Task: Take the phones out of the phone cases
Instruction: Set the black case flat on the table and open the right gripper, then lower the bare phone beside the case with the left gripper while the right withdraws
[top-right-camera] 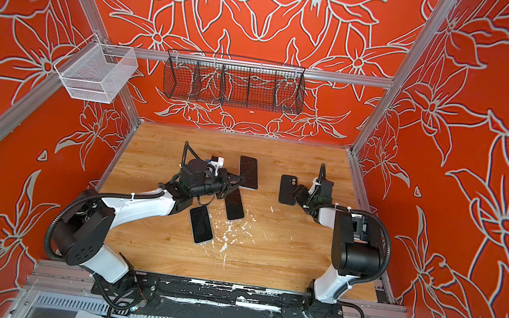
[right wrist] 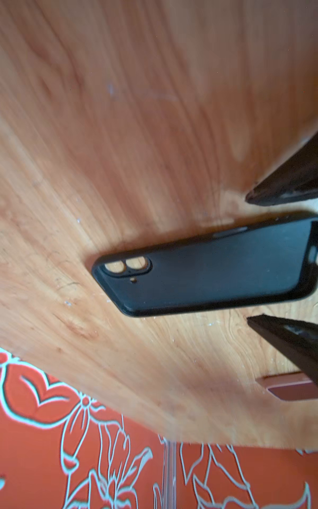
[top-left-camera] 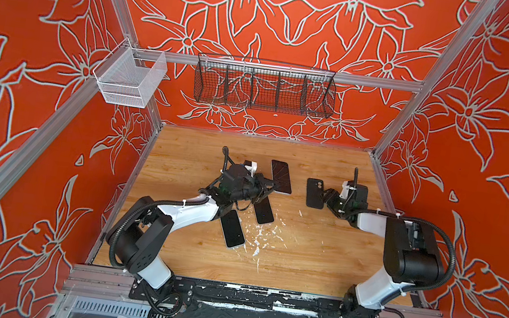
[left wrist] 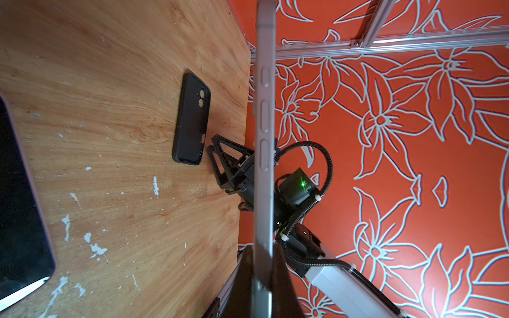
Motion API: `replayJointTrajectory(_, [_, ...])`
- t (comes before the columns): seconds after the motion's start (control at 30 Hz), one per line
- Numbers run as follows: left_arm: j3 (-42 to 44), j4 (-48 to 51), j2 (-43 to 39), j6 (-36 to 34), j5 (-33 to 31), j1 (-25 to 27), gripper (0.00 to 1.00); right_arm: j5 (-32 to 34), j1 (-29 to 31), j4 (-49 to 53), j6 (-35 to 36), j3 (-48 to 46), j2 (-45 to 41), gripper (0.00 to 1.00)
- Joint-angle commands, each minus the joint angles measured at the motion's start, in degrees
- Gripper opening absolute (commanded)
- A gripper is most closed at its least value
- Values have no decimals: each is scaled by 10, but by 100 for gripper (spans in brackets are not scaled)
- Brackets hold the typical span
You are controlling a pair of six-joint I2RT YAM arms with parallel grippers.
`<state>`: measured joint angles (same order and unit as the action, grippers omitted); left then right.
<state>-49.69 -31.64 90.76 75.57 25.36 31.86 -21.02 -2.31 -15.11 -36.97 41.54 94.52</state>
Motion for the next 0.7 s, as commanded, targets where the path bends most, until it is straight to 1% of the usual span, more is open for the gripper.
replayJointTrajectory(0.0, [-24, -29, 15, -20, 6, -3, 0, 49, -2, 58, 36, 15, -40, 68])
replayJointTrajectory(0.33, [-78, -2, 102, -66, -3, 9, 0, 59, -1, 142, 68, -21, -188, 76])
replayJointTrajectory(0.4, [-91, 6, 122, -79, -12, 16, 0, 56, -1, 162, 72, -26, -220, 80])
replayJointTrajectory(0.5, [-119, 20, 157, -94, -17, 22, 0, 49, 0, 197, 76, -36, -269, 89])
replayJointTrajectory(0.53, [-129, 20, 168, -97, -17, 24, 0, 47, -1, 206, 77, -41, -287, 97])
replayJointTrajectory(0.67, [-165, 29, 210, -110, -13, 28, 0, 30, -1, 227, 72, -63, -346, 97])
